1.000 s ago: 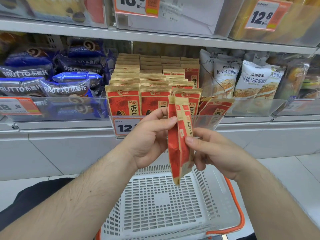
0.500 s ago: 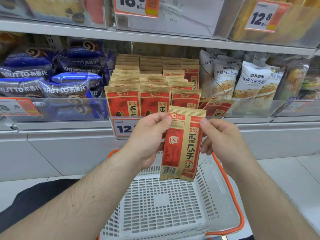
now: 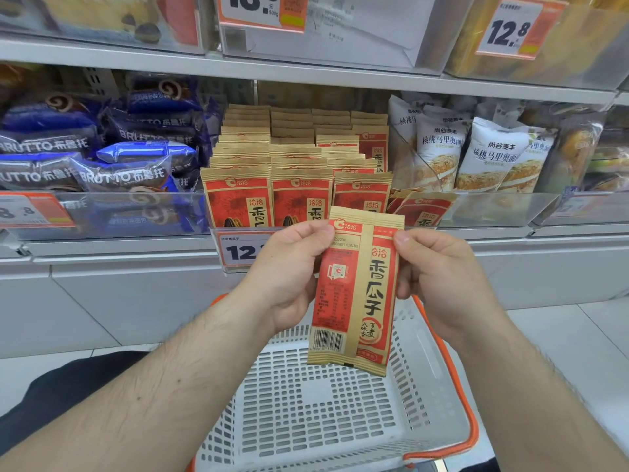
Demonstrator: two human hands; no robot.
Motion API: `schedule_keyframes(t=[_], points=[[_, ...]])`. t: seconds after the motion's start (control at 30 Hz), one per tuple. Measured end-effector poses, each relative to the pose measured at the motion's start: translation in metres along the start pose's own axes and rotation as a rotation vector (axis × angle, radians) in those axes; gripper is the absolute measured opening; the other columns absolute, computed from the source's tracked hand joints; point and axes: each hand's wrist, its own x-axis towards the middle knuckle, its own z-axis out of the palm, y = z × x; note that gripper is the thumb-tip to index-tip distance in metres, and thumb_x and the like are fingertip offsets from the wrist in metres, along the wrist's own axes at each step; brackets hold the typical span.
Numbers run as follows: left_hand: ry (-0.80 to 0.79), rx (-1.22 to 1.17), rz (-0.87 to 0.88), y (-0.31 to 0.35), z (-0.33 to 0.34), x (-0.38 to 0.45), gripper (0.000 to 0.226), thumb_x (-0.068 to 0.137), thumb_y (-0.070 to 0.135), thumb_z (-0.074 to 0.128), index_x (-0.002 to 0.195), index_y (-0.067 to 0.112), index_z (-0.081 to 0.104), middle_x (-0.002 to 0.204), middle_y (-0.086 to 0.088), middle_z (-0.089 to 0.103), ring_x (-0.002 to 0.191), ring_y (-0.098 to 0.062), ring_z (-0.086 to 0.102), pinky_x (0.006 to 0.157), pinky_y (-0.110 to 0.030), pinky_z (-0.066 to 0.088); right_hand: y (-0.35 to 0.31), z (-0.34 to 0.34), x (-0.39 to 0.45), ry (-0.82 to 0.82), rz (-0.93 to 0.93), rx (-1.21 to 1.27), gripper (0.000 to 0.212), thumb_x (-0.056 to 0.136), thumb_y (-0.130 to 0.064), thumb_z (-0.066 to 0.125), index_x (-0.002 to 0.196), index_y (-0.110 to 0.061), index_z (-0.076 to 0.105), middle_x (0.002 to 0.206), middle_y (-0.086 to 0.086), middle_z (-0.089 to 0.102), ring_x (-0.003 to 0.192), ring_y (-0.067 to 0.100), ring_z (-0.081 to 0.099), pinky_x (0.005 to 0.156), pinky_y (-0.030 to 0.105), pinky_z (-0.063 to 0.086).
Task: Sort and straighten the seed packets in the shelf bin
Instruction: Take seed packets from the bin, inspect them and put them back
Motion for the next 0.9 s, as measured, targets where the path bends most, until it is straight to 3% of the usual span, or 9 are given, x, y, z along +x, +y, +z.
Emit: schedule_keyframes(t=[0.13, 0.27, 0.4, 0.63, 0.77, 0.9], points=[[-0.005, -0.045, 0.011, 0.003, 0.001, -0.003, 0.021, 0.104, 0.017, 0.048, 0.105, 0.01, 0.068, 0.089, -0.008, 0.077, 0.076, -0.019, 0.071, 0.072, -0.036, 0.059, 0.0, -0.003, 0.0, -0.044, -0.014, -0.032, 0.03, 0.1, -0.025, 0.053, 0.086, -0.005, 0.071, 0.072, 0.007, 0.072, 0.048, 0.015, 0.05, 0.051, 0.025, 0.041], [0.015, -0.14, 0.025, 0.008, -0.001, -0.003, 0.022, 0.105, 0.018, 0.047, 0.109, 0.009, 0.067, 0.097, -0.012, 0.077, 0.084, -0.023, 0.072, 0.076, -0.039, 0.06, -0.003, -0.01, -0.002, -0.233, 0.031, -0.177, 0.037, 0.078, -0.043, 0.068, 0.09, -0.009, 0.074, 0.08, 0.008, 0.075, 0.061, 0.018, 0.061, 0.062, 0.032, 0.045], [0.039, -0.172, 0.038, 0.01, -0.002, -0.002, 0.025, 0.105, 0.019, 0.047, 0.115, 0.006, 0.066, 0.095, -0.011, 0.076, 0.086, -0.026, 0.07, 0.08, -0.045, 0.059, -0.003, -0.01, -0.005, -0.38, 0.096, -0.189, 0.018, 0.088, -0.02, 0.067, 0.103, -0.011, 0.071, 0.09, 0.01, 0.077, 0.079, 0.023, 0.074, 0.066, 0.032, 0.055], [-0.125, 0.018, 0.058, 0.009, -0.005, -0.006, 0.03, 0.096, 0.006, 0.055, 0.126, 0.012, 0.061, 0.11, -0.01, 0.075, 0.089, -0.023, 0.07, 0.076, -0.041, 0.057, -0.006, -0.015, -0.004, -0.304, 0.072, 0.001, 0.041, 0.076, -0.03, 0.072, 0.108, -0.005, 0.068, 0.086, 0.016, 0.076, 0.066, 0.022, 0.072, 0.053, 0.029, 0.053], [-0.111, -0.023, 0.037, 0.008, -0.007, -0.005, 0.033, 0.097, 0.004, 0.053, 0.129, 0.008, 0.061, 0.118, -0.018, 0.071, 0.103, -0.033, 0.064, 0.086, -0.046, 0.055, -0.01, -0.021, -0.006, -0.466, 0.082, 0.014, 0.056, 0.065, -0.019, 0.084, 0.116, -0.011, 0.063, 0.094, 0.023, 0.074, 0.069, 0.028, 0.073, 0.047, 0.026, 0.051], [-0.111, -0.043, 0.002, 0.008, -0.005, -0.006, 0.03, 0.098, 0.005, 0.052, 0.125, 0.005, 0.064, 0.12, -0.024, 0.069, 0.105, -0.036, 0.062, 0.094, -0.049, 0.051, -0.009, -0.026, -0.005, -0.53, 0.093, 0.045, 0.083, 0.047, -0.04, 0.097, 0.117, -0.013, 0.063, 0.098, 0.028, 0.072, 0.071, 0.031, 0.072, 0.048, 0.027, 0.053]])
